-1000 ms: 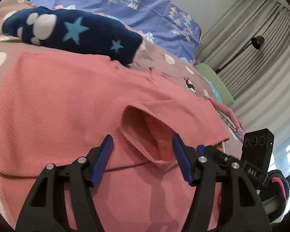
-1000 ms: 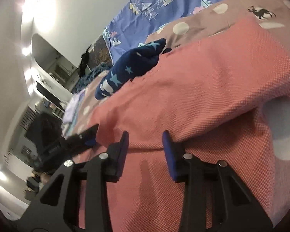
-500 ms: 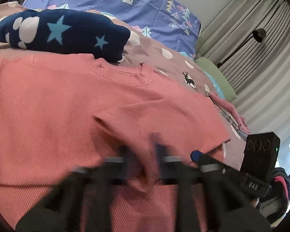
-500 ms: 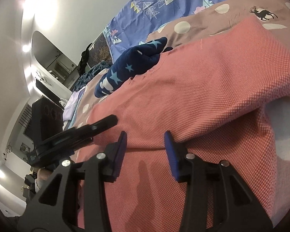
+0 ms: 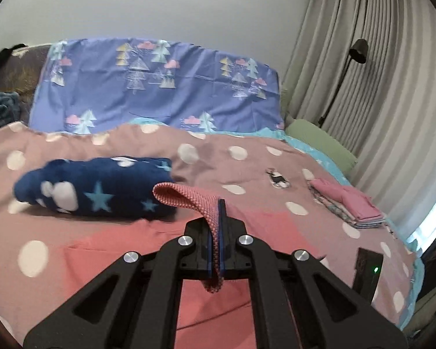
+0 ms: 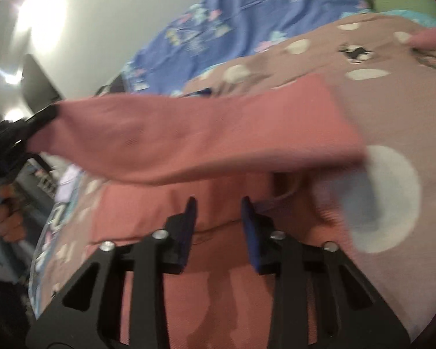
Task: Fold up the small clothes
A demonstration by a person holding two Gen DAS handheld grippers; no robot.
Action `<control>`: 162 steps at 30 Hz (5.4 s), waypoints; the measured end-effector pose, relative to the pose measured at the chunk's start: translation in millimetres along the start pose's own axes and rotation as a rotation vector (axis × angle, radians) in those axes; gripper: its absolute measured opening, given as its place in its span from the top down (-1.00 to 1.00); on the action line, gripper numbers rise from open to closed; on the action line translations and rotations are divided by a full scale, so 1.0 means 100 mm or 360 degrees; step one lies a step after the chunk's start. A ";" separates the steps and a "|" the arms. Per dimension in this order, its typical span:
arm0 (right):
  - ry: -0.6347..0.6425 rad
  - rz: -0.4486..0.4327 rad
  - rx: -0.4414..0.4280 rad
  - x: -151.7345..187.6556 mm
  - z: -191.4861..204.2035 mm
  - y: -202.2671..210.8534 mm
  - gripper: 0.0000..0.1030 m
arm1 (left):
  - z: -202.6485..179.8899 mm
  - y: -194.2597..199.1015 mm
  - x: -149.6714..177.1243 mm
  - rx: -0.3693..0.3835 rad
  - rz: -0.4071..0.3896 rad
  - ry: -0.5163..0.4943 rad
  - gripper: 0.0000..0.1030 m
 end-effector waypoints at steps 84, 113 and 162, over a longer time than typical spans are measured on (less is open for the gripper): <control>0.0760 0.0358 0.0633 0.05 -0.19 -0.17 0.15 | 0.79 -0.41 1.65 -0.0482 0.0435 -0.0112 -0.08; 0.0168 0.0478 0.0062 1.93 -0.49 2.09 0.27 | -0.04 1.93 3.55 0.0128 0.0495 0.0176 -0.03; 0.0245 -0.0100 -0.0194 0.74 0.26 2.58 0.93 | 0.06 2.32 2.15 -0.0069 -0.0015 0.0121 0.97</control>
Point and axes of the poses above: each gripper's, at about its wrist camera, not at the fingertips, and y roughly against the way its jaws point, z to its left, x to its underside, the point moved 10 cm from there along -y, roughly the way its jaws point, and after that the axes turned 3 degrees about z, right-handed, at the moved point
